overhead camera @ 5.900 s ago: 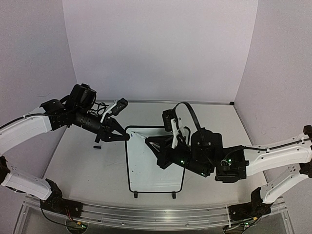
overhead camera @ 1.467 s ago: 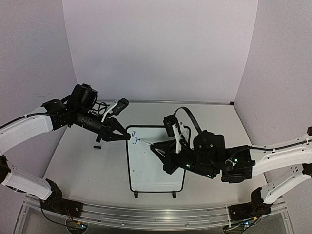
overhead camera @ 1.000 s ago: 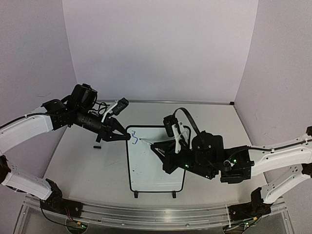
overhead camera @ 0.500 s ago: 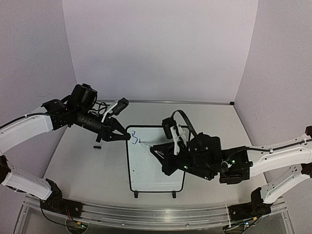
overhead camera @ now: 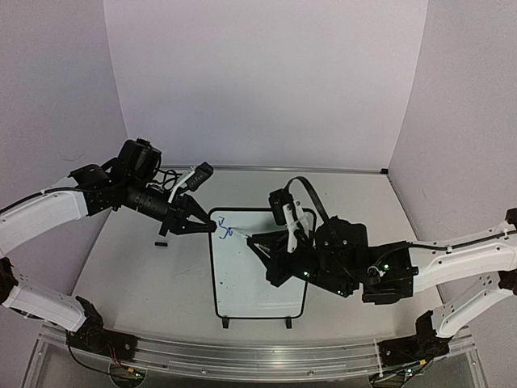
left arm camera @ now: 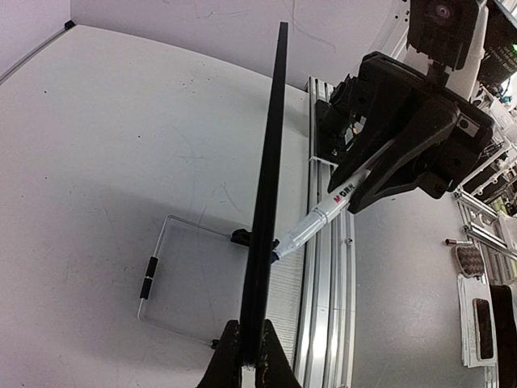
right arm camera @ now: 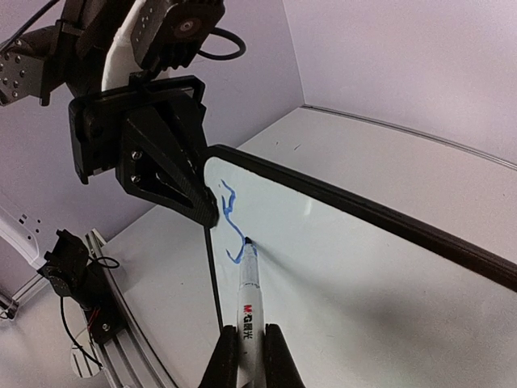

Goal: Write a sentence on the whiteboard

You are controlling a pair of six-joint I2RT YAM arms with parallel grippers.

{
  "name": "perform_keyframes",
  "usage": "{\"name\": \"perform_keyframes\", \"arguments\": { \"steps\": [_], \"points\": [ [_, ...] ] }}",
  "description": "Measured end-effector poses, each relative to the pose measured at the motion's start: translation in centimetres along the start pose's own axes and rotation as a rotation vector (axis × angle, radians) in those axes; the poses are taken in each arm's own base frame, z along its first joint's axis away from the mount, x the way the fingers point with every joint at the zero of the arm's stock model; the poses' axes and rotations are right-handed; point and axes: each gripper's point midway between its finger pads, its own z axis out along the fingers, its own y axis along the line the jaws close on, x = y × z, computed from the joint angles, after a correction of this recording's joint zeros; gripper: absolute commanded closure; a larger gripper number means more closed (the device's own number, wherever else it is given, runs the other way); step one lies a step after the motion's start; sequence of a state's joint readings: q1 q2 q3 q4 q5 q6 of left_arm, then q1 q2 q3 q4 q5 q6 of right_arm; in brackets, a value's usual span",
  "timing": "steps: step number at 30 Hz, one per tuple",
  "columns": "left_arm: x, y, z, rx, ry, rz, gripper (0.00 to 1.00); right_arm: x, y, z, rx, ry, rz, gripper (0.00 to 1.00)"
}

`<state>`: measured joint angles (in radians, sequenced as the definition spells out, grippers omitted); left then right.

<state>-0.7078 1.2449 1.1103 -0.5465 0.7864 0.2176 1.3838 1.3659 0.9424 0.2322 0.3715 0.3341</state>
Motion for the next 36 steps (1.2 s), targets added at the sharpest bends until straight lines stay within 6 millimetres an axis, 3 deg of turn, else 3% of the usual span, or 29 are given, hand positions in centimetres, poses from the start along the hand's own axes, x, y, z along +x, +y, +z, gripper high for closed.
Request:
{"name": "perform_keyframes", "arguments": {
  "steps": [16,36],
  "points": [
    [0.0,0.1,0.1,0.002,-0.002,0.001,1.0,-1.4,-1.1,-1.4,0.028,-0.057,0.044,1.0],
    [-0.1,0.1,0.1,0.003,-0.002,0.0,1.0,1.3,-1.0,-0.9,0.016,0.043,0.05,1.0]
  ]
}}
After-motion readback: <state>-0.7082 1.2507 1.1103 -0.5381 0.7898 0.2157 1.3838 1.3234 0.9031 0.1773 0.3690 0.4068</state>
